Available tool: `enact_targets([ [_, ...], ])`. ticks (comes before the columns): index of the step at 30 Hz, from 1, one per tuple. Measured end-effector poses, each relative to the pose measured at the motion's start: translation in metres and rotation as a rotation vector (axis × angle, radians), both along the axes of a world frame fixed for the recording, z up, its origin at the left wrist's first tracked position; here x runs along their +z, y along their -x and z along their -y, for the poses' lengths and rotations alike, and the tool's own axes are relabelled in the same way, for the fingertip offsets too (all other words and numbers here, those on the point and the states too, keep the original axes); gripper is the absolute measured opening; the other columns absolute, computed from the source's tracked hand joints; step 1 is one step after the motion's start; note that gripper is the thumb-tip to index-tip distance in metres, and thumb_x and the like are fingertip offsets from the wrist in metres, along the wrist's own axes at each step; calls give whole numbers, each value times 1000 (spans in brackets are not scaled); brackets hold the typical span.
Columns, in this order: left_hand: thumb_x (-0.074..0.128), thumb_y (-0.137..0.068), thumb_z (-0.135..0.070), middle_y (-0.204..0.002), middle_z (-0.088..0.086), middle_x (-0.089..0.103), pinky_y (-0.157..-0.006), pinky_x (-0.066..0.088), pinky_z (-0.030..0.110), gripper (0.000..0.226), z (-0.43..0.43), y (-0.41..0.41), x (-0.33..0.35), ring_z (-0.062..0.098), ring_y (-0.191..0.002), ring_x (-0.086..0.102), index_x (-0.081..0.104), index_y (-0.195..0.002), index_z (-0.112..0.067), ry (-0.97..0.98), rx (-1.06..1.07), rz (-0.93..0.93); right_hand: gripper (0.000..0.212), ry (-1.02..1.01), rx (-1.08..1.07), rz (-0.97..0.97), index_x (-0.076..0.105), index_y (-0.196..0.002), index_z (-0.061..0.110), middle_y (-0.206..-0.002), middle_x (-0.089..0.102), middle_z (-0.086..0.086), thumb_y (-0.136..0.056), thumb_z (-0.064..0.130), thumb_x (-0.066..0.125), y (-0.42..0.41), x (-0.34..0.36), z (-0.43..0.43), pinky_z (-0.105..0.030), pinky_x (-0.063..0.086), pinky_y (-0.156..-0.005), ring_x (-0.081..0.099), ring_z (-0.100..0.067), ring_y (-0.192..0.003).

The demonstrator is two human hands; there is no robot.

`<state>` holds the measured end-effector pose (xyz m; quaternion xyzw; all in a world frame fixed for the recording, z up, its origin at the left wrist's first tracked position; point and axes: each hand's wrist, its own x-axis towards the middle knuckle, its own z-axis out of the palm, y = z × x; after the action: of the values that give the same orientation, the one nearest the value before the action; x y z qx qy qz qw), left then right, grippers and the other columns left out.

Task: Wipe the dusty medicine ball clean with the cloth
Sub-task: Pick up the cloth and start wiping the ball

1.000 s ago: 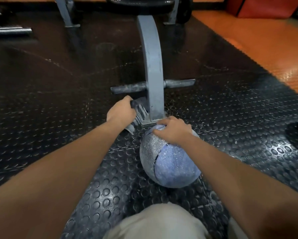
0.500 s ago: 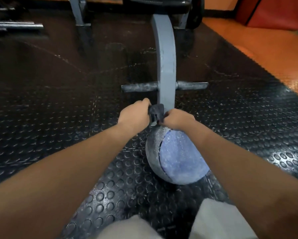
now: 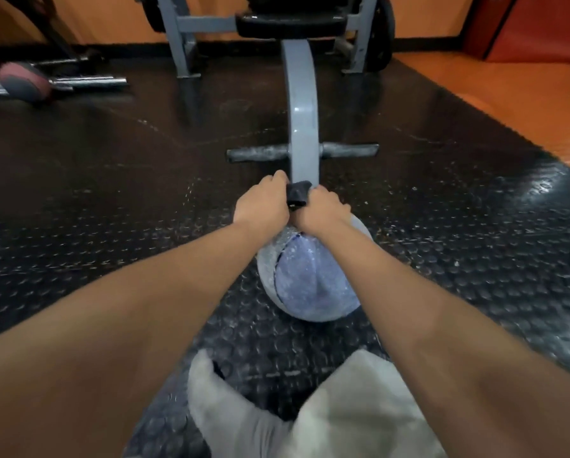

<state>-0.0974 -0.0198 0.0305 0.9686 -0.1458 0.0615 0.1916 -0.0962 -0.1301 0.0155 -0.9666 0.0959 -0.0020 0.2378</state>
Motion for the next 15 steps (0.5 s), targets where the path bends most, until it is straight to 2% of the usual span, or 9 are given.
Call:
enact_targets([
  [3,45,-91,-2,-117,14,54,-75,41,42,28,-3,27,-2,35,-102,56,46,-118,-11,41,59,32,52,19,113,53,56,-123,18,-123,52,-8,-82,49,59,34,-4,7,-45,33,-95,47,-32,-118],
  [6,45,-92,-3,-122,14,53,-73,39,40,31,-14,49,-1,35,-102,56,45,-122,-11,51,105,38,64,116,240,53,49,-130,23,-135,44,-3,-78,59,60,66,-16,17,-47,34,-103,38,-26,-128],
  [11,46,-92,-3,-126,12,51,-74,40,40,31,-21,82,5,35,-105,55,45,-122,-12,110,154,70,67,100,229,223,44,-135,36,-145,38,7,-77,63,62,111,-35,26,-45,22,-111,28,-18,-137],
  [15,46,-94,-5,-129,14,50,-75,36,40,31,-17,109,16,36,-110,53,44,-125,-11,100,176,92,73,78,270,203,37,-142,36,-154,26,7,-79,58,65,138,-39,29,-49,15,-115,18,-18,-143],
])
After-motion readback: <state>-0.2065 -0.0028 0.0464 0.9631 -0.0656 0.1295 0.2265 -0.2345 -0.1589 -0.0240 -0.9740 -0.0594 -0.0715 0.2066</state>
